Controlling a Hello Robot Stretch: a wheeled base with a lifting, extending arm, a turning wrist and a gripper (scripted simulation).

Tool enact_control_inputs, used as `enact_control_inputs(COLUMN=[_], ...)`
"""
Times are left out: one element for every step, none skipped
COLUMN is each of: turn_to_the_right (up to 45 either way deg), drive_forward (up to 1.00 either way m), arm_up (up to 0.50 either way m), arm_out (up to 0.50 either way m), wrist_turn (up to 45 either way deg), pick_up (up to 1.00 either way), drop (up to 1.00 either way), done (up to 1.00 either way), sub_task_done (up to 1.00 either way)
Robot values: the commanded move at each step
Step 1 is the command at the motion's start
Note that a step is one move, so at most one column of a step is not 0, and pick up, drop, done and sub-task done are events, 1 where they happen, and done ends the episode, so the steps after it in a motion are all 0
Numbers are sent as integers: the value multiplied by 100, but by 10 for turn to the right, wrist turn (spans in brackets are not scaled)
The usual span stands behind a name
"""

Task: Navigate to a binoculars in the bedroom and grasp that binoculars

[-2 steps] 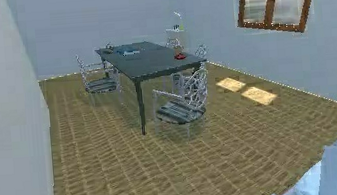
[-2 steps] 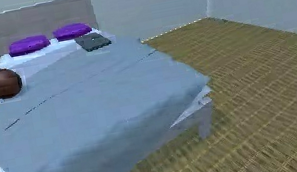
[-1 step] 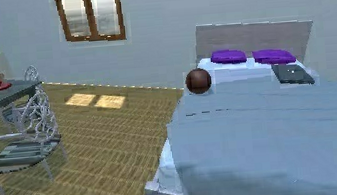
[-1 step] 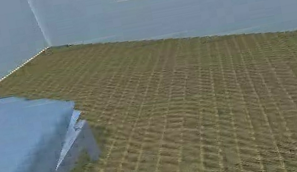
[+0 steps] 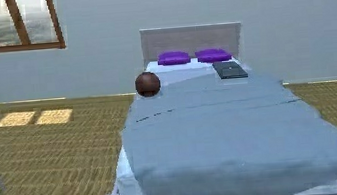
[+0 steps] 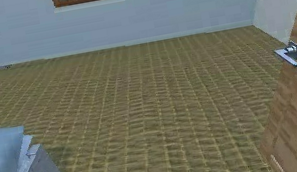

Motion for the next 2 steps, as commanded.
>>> enact_control_inputs(turn_to_the_right=[0,-450], drive_forward=[5,0], arm_up=[0,0], arm_out=[0,0], wrist_turn=[0,0], pick_up=[0,0], drop=[0,0], done=[0,0], sub_task_done=[0,0])
